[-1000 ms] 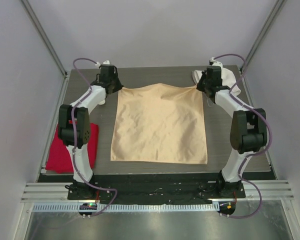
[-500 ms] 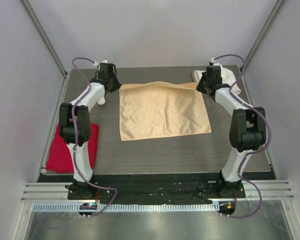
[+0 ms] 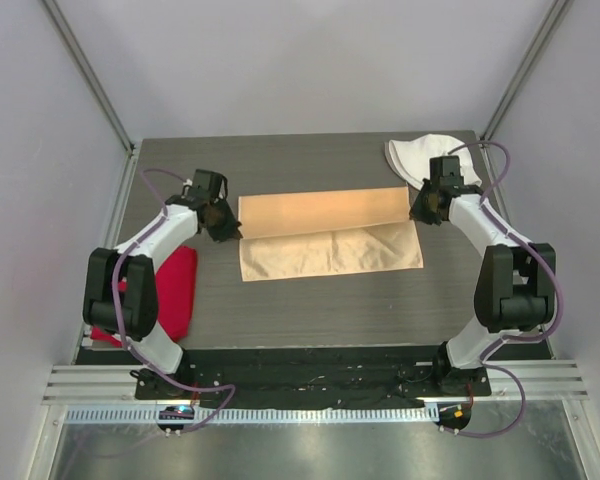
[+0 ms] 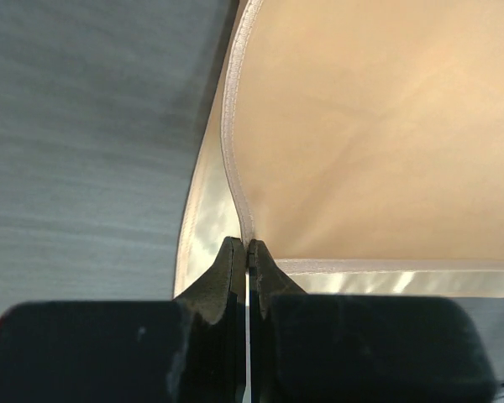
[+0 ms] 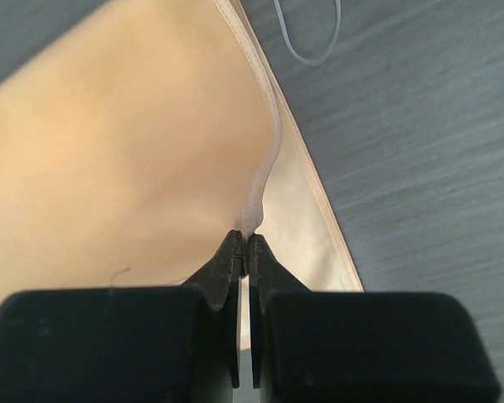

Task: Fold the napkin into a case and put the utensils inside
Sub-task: Fold and flatten the napkin at the center of the board.

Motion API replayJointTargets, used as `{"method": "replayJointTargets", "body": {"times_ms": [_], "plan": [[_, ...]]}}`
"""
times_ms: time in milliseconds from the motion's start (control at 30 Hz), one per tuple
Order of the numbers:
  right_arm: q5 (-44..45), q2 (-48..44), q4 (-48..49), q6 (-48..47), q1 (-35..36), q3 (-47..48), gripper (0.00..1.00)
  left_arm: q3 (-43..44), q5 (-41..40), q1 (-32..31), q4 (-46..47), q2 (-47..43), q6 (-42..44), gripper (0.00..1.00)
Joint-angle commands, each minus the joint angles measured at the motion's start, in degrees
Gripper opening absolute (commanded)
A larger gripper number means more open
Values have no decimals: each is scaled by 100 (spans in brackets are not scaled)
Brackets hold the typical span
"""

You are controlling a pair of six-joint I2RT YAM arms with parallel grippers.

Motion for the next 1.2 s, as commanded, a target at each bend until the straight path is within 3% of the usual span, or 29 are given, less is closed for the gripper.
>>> {"method": "replayJointTargets", "body": {"times_ms": [0, 300, 667, 900, 1167], "plan": [[-45, -412, -314, 7, -82, -403, 1, -553, -115, -144, -26, -390, -65, 0], [227, -756, -252, -160, -82, -1160, 1, -835, 42, -179, 0, -215, 49, 0], [288, -913, -270, -134, -82, -1231, 1, -932, 368, -311, -105, -592, -30, 0], [359, -1019, -445, -143, -82, -1151, 1, -782, -256, -829, -509, -918, -75, 0], [323, -835, -419, -169, -90, -1301, 1, -1283, -327, -838, -405, -725, -136, 0]]}}
